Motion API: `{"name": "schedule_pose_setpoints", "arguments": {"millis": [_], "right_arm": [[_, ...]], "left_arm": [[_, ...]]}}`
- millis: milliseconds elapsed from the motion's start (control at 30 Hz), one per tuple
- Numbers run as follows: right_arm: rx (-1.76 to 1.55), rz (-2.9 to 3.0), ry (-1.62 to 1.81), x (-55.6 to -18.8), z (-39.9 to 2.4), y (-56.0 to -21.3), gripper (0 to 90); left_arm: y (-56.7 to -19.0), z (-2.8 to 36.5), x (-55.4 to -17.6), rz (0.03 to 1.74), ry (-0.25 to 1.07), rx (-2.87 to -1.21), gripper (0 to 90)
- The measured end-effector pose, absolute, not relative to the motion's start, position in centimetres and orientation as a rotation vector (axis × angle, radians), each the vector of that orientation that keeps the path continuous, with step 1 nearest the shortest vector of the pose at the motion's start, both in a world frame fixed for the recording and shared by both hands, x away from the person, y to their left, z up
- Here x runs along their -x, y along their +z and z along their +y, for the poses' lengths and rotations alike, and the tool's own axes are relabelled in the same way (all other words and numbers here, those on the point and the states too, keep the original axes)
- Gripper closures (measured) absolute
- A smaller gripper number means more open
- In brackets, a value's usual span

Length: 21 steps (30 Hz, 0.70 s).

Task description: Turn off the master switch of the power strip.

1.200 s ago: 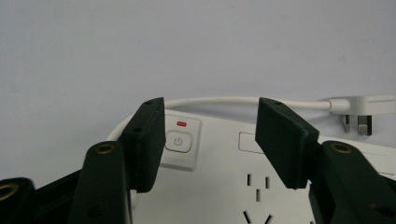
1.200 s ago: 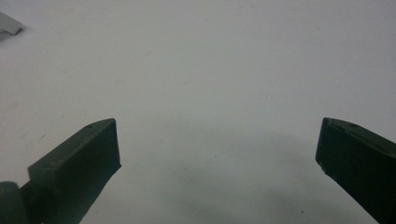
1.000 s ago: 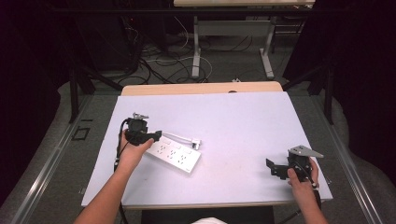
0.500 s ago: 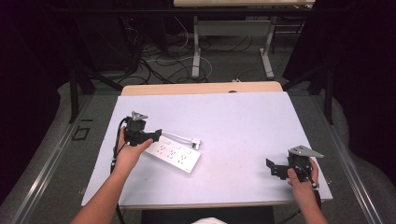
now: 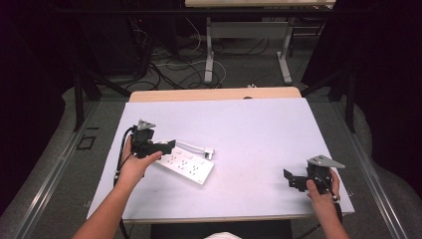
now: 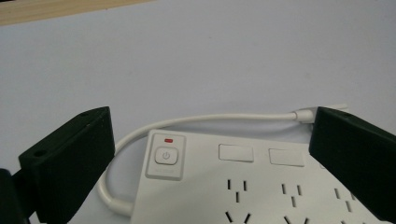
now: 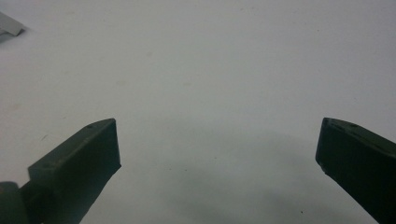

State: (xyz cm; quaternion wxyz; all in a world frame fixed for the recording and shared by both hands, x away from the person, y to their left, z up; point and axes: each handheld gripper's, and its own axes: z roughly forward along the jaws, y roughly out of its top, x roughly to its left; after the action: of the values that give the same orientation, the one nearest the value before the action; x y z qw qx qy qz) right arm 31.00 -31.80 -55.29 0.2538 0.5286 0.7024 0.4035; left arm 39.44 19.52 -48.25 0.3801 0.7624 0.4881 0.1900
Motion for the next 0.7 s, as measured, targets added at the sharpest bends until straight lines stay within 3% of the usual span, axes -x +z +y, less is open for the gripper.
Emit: {"name": "schedule_pose_setpoints", "arguments": {"millis": [700], "right_arm": [[-1.433,1.919,1.1,-30.9,-31.8,-55.2,0.0]], "left_arm": [[-46.9,19.8,-36.9,1.192,0.467,-1.921,0.5]]}}
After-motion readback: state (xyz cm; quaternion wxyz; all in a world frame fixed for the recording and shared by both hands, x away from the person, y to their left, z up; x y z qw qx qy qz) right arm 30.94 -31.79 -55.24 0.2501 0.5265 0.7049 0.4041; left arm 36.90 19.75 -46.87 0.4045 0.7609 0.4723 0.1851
